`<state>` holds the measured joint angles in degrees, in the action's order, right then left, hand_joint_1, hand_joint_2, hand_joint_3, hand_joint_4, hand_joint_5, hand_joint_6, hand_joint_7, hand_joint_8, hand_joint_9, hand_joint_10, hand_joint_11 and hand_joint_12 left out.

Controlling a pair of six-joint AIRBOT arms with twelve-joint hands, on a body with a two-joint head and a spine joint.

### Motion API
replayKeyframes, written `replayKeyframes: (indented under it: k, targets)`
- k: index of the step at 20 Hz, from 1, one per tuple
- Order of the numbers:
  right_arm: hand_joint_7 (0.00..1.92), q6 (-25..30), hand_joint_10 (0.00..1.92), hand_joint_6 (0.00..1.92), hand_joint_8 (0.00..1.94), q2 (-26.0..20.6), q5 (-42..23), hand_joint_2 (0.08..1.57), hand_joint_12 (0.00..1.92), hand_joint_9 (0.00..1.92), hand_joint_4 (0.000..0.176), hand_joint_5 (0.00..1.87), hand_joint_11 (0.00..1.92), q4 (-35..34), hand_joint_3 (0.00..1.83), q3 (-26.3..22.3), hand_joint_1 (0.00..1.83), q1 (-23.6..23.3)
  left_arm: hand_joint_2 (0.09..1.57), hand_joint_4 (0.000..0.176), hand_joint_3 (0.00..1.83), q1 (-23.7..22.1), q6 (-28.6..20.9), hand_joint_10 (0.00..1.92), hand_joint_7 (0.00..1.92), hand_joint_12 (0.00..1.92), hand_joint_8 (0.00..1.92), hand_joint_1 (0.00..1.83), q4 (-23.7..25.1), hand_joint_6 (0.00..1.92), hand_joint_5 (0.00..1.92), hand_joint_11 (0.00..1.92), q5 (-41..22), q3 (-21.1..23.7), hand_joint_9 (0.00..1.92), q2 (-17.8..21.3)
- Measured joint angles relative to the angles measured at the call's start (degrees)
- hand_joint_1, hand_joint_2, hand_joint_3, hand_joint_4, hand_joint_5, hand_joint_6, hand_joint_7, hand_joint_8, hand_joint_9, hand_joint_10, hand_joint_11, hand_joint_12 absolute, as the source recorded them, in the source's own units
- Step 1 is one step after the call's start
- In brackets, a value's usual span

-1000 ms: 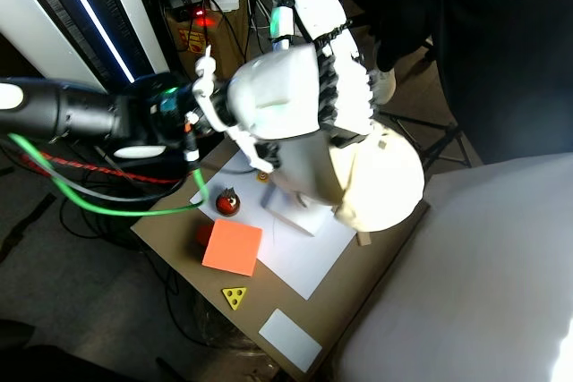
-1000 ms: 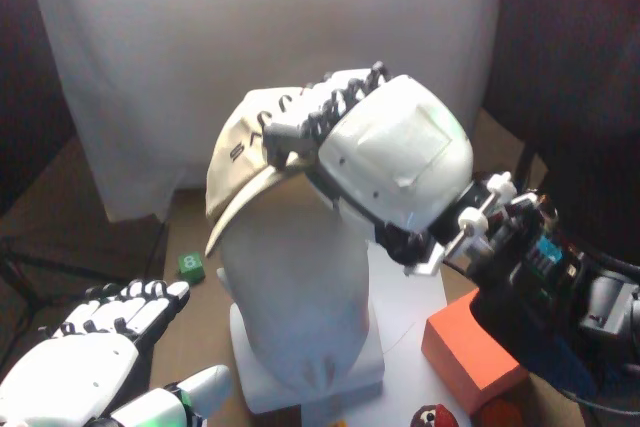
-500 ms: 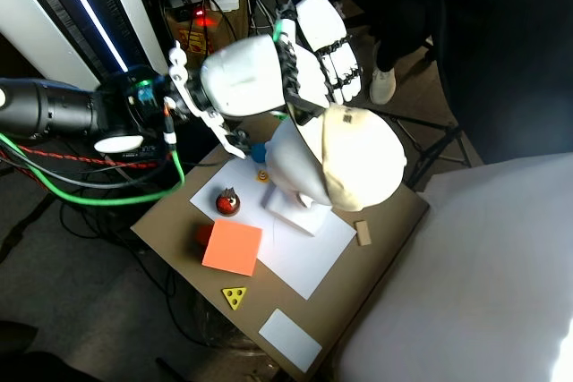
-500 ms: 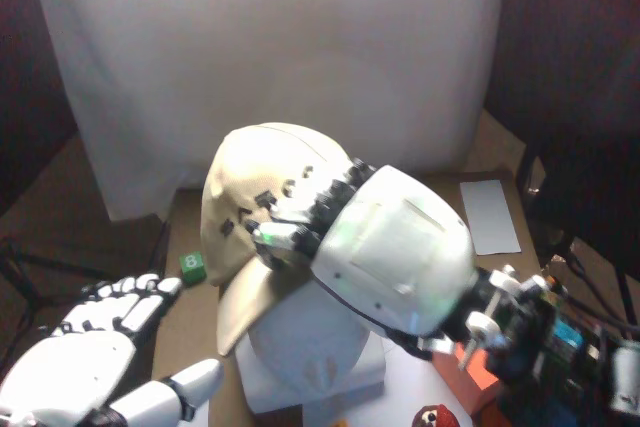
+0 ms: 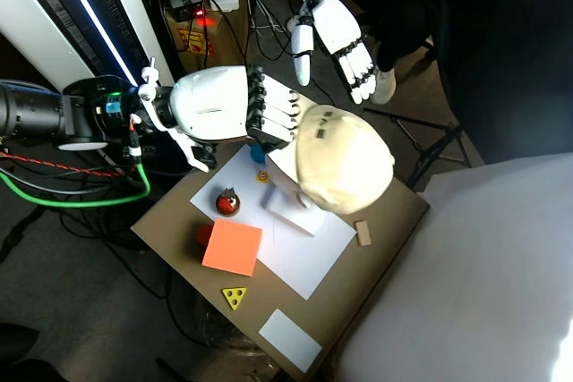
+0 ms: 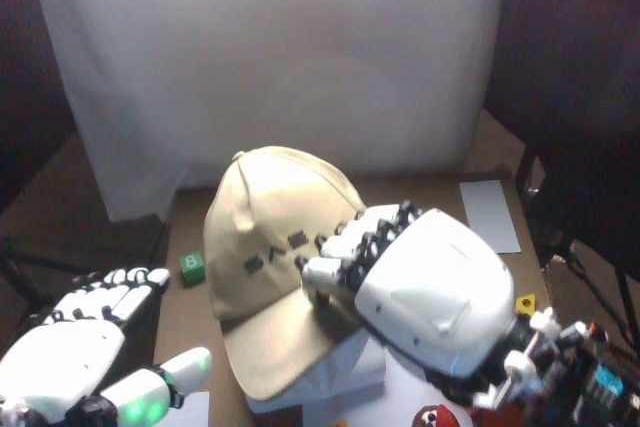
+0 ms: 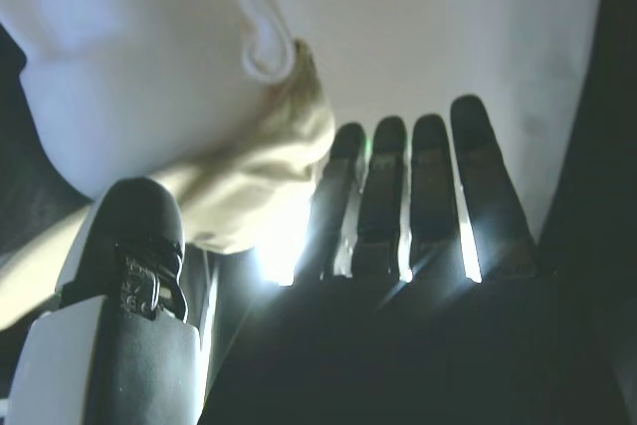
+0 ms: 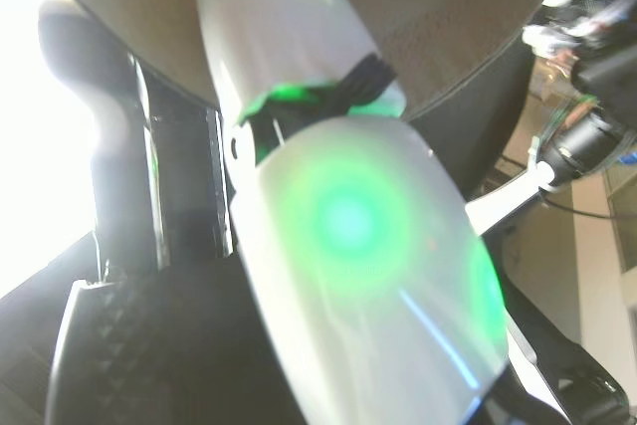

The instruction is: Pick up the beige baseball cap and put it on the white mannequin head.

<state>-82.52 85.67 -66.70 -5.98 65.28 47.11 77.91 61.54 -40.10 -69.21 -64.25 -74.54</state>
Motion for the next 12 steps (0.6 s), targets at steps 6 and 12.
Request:
replayKeyframes:
  k: [6, 12]
  targets:
    - [0.96, -2.34, 1.14, 0.79, 0.88, -0.5, -0.26, 1.09, 1.51, 0.95, 0.0, 0.95, 0.94, -1.6, 0.0, -2.78, 1.49, 2.47, 1.16, 0.0, 0.0, -1.49, -0.02, 0.0, 0.06, 0.3, 0.0, 0.0, 0.66, 0.0, 0.09, 0.0, 0.09, -2.54, 0.05, -1.29]
    - [0.97, -2.38, 1.13, 0.76, 0.86, -0.87, 0.39, 1.09, 1.5, 0.96, 0.0, 0.97, 0.95, -3.76, 0.0, -2.29, 1.49, 2.45, 1.16, 0.0, 0.0, -1.7, 0.04, 0.0, 0.09, 0.35, 0.01, 0.0, 0.63, 0.0, 0.11, 0.0, 0.04, -2.99, 0.06, -1.31]
